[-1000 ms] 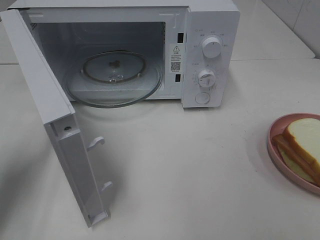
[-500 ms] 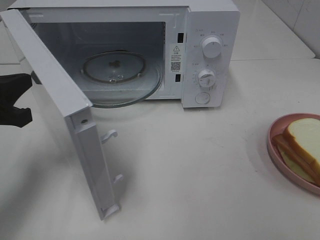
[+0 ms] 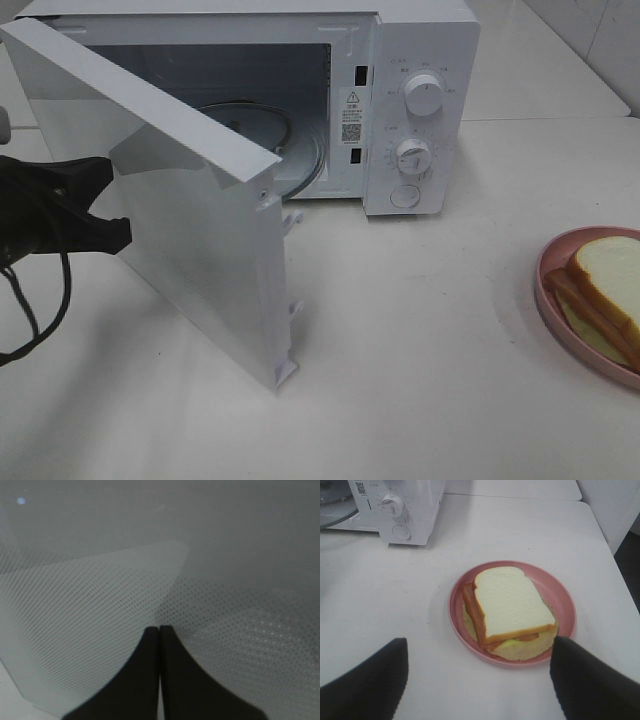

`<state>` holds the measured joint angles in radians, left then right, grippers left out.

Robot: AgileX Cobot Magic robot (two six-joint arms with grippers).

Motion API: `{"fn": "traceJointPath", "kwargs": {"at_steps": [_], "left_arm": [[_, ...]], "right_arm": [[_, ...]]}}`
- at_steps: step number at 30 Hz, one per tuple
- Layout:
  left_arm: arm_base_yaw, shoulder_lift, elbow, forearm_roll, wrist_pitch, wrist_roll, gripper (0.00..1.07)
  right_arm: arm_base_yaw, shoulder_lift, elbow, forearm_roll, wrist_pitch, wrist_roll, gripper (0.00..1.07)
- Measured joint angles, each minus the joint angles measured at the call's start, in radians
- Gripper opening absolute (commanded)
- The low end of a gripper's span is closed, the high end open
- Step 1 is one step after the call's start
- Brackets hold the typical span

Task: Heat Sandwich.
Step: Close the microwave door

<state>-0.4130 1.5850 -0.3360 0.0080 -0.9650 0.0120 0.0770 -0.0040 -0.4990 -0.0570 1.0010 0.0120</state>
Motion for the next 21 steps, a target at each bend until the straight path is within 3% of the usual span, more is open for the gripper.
{"fn": "traceJointPath", "kwargs": {"at_steps": [11, 21], "left_arm": [[-0.155, 0.101, -0.142, -0.244, -0.004, 0.039, 0.0], [-0.259, 0.203, -0.306, -0.42, -0.002, 0.151, 0.0]], "right_arm": [[0.0, 0.0, 0.0, 0.0, 0.0, 0.0, 0.75], [0.0, 0.0, 0.0, 0.0, 0.0, 0.001, 0.75]]}}
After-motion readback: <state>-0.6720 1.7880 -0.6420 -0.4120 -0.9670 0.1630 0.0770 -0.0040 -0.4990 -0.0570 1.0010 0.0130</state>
